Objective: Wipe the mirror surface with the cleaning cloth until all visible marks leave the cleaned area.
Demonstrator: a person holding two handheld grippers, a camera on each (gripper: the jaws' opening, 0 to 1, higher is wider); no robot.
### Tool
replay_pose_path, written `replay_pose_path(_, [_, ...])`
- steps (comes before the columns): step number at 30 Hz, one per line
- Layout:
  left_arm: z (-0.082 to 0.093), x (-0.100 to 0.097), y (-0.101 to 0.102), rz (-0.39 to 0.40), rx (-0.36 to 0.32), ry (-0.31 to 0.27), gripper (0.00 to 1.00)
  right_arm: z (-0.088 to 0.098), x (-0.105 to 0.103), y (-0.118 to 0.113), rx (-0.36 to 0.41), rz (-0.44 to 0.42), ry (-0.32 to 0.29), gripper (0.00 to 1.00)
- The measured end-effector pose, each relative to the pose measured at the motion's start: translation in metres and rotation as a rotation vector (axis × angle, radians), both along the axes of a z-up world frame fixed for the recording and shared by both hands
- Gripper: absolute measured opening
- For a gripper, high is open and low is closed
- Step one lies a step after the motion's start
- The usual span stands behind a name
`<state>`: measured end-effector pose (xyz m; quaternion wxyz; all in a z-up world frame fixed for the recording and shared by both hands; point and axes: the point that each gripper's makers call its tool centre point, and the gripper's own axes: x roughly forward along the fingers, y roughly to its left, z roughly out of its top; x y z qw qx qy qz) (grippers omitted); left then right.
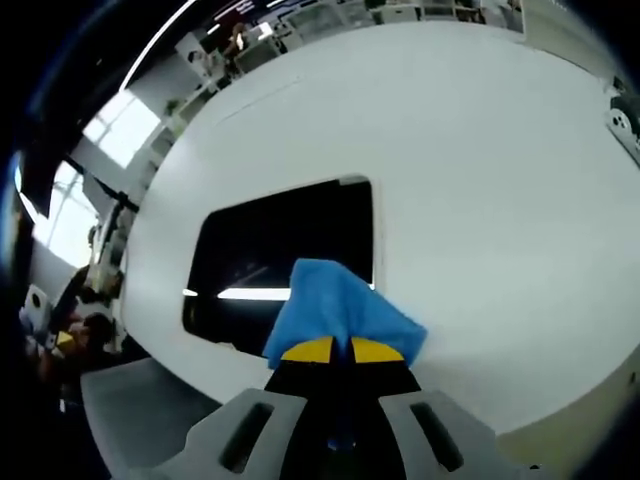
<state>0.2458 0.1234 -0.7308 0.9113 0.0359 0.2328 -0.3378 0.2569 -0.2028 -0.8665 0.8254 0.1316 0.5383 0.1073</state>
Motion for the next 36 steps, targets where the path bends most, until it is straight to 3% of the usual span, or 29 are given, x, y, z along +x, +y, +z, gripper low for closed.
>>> replay_pose_path(14, [0.0,0.0,0.0,-0.007,0.005,0.004,1.0,0.001,0.001,0.005,0.002,-0.02,0.02,0.0])
replay_pose_path(36, [-0.001,-0.001,0.0,-0.008,-0.002,0.007,1.0,0.0,0.005,0.043,0.001,0.023,0.034,0.0])
